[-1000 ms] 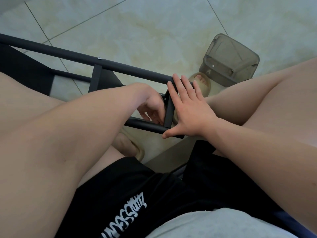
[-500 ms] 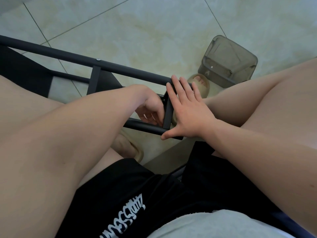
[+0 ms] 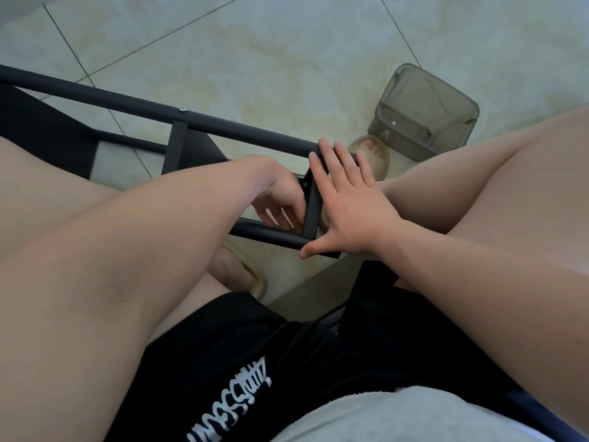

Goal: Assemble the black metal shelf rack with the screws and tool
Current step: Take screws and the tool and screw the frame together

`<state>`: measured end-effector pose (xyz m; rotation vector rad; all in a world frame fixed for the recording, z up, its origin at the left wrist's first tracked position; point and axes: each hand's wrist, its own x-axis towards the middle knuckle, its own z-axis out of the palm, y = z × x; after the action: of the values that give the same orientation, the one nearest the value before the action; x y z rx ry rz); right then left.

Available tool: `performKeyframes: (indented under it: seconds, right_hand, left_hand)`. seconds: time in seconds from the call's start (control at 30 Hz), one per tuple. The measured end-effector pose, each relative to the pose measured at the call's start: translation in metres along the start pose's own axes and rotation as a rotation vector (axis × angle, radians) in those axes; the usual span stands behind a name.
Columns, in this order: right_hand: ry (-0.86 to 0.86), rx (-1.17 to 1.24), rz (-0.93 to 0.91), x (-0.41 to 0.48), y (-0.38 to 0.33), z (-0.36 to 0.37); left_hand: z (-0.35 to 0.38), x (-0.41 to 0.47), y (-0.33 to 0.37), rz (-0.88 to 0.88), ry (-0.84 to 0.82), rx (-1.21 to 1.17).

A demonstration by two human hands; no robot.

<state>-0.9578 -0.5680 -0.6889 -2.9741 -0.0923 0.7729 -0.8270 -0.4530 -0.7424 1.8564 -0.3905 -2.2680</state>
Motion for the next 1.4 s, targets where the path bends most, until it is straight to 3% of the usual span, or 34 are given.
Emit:
performKeyframes:
  seconds: [1.4]
  right_hand:
    - [0.01, 0.002, -0.003, 0.0015, 0.0018, 0.0023]
  left_hand:
    - [0.0031, 0.0063, -0.0034, 0.004, 0.013, -0.056]
